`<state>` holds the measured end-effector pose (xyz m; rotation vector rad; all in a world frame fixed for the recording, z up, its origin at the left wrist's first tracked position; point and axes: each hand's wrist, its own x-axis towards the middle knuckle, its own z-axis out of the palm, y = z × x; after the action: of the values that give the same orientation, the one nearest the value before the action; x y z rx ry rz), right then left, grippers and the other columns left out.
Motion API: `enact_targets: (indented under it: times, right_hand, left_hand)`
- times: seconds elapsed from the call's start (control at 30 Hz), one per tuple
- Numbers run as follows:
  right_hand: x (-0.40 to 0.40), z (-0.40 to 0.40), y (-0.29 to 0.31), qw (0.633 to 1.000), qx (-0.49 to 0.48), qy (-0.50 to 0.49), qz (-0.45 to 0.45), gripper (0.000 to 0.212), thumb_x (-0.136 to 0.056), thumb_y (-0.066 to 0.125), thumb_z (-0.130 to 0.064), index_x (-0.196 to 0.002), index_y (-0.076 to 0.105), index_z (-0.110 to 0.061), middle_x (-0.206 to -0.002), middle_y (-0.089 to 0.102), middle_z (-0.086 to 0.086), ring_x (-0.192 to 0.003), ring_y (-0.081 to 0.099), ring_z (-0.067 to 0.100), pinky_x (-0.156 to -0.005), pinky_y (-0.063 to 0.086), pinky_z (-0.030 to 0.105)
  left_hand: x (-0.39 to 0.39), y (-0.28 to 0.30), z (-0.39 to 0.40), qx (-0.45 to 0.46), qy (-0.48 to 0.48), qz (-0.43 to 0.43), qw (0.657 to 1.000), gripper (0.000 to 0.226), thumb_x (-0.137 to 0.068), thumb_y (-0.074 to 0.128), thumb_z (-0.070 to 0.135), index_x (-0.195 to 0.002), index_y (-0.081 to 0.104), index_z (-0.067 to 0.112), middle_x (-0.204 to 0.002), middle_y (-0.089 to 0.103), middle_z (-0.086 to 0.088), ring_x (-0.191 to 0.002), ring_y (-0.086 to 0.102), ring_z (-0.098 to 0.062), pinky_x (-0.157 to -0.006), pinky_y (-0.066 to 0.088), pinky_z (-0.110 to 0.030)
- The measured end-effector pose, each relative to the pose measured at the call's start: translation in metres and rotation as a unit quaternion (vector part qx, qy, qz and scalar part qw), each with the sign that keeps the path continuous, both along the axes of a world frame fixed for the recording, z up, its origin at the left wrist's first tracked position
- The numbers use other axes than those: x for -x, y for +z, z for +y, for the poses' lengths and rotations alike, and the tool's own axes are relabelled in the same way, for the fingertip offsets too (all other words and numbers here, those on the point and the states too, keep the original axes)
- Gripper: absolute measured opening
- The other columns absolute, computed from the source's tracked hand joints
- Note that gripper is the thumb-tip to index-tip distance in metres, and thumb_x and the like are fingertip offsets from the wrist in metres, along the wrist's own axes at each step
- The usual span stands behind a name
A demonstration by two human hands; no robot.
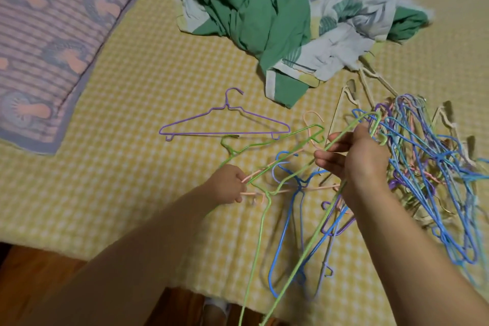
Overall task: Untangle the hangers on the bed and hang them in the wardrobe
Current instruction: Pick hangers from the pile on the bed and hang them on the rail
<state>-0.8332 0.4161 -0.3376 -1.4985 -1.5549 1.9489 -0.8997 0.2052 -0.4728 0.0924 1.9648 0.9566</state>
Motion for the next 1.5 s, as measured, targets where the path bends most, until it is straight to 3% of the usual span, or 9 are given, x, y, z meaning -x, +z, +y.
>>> enact_targets:
  times: [0.2,0.53,0.8,0.9,0.97,1.03,1.2,1.37,1.5]
  right_hand:
    - [0.039,0.012,-0.015,0.995,0.065,0.016,-0.069,0.048,-0.106,0.024,-0.048,-0.116,0.049,-0.007,-0.091,0.051,0.011,-0.046,0.063,0.026,-0.059,0.061,0.049]
    - [0.037,0.038,-0.012,0.994,0.059,0.033,-0.080,0.056,-0.104,0.022,-0.051,-0.088,0.051,-0.006,-0.079,0.055,0.013,-0.056,0.070,0.032,-0.048,0.055,0.036]
    - [-0.029,0.079,0.006,0.996,0.084,-0.020,0.007,0.067,-0.101,0.023,-0.063,-0.080,0.060,-0.011,-0.065,0.058,0.005,-0.059,0.071,0.021,-0.059,0.061,0.033]
    - [-0.043,0.091,0.007,0.983,0.143,-0.058,0.104,0.065,-0.100,0.025,-0.063,-0.085,0.065,-0.014,-0.071,0.066,0.003,-0.067,0.070,0.018,-0.065,0.056,0.026]
    - [-0.048,0.092,0.001,0.967,0.184,-0.085,0.155,0.064,-0.099,0.028,-0.064,-0.092,0.067,-0.014,-0.073,0.070,0.002,-0.067,0.069,0.015,-0.064,0.056,0.024]
    - [-0.049,0.092,-0.010,0.957,0.202,-0.113,0.177,0.063,-0.099,0.031,-0.065,-0.095,0.067,-0.014,-0.072,0.070,0.001,-0.065,0.067,0.013,-0.059,0.055,0.023]
    - [-0.033,0.077,-0.041,0.936,0.229,-0.168,0.207,0.059,-0.099,0.033,-0.063,-0.089,0.064,-0.013,-0.068,0.068,0.001,-0.062,0.065,0.013,-0.058,0.054,0.024]
    - [-0.031,0.060,-0.063,0.946,0.256,-0.065,0.189,0.049,-0.091,0.049,-0.067,-0.093,0.058,-0.019,-0.086,0.069,0.002,-0.076,0.066,0.018,-0.079,0.052,0.034]
    - [-0.098,-0.005,-0.112,0.975,-0.022,0.126,-0.184,0.035,-0.087,0.061,-0.048,-0.076,0.058,-0.014,-0.064,0.059,0.001,-0.064,0.061,0.028,-0.065,0.055,0.034]
  left_hand:
    - [-0.014,-0.004,-0.003,-0.083,0.063,0.076,0.992,0.006,-0.085,0.065,0.002,-0.086,0.067,0.008,-0.057,0.057,-0.012,-0.042,0.050,-0.011,-0.048,0.039,-0.022]
    - [0.011,-0.017,-0.007,0.001,0.078,0.158,0.984,0.019,-0.073,0.054,0.013,-0.076,0.068,0.025,-0.056,0.059,0.005,-0.056,0.058,-0.021,-0.058,0.053,-0.032]
    - [0.037,-0.015,0.009,0.192,-0.031,0.311,0.930,0.039,-0.089,0.057,0.033,-0.123,0.067,0.015,-0.120,0.065,-0.013,-0.115,0.056,-0.033,-0.097,0.043,-0.039]
    - [-0.014,0.047,0.006,-0.010,0.111,0.047,0.993,0.049,-0.093,0.055,0.051,-0.110,0.069,0.007,-0.098,0.070,-0.009,-0.096,0.062,-0.026,-0.081,0.049,-0.028]
    - [-0.047,0.082,-0.006,-0.127,0.164,-0.273,0.939,0.064,-0.094,0.044,0.062,-0.117,0.067,0.007,-0.111,0.070,-0.016,-0.099,0.063,-0.032,-0.083,0.053,-0.039]
    - [-0.071,0.101,-0.028,-0.200,0.134,-0.399,0.885,0.069,-0.090,0.049,0.065,-0.131,0.061,0.010,-0.131,0.062,-0.022,-0.112,0.060,-0.043,-0.091,0.050,-0.053]
    - [-0.081,0.094,-0.054,-0.218,0.146,-0.405,0.876,0.052,-0.093,0.061,0.040,-0.137,0.056,0.014,-0.143,0.052,-0.023,-0.129,0.051,-0.046,-0.106,0.032,-0.065]
    - [-0.072,0.104,-0.044,-0.185,0.188,-0.312,0.913,0.038,-0.099,0.042,0.038,-0.120,0.064,0.016,-0.118,0.066,-0.030,-0.072,0.070,-0.035,-0.065,0.058,-0.047]
    - [-0.067,0.108,-0.063,-0.173,0.270,-0.191,0.928,0.041,-0.101,0.035,0.042,-0.128,0.060,0.023,-0.112,0.069,-0.027,-0.064,0.066,-0.024,-0.063,0.060,-0.044]
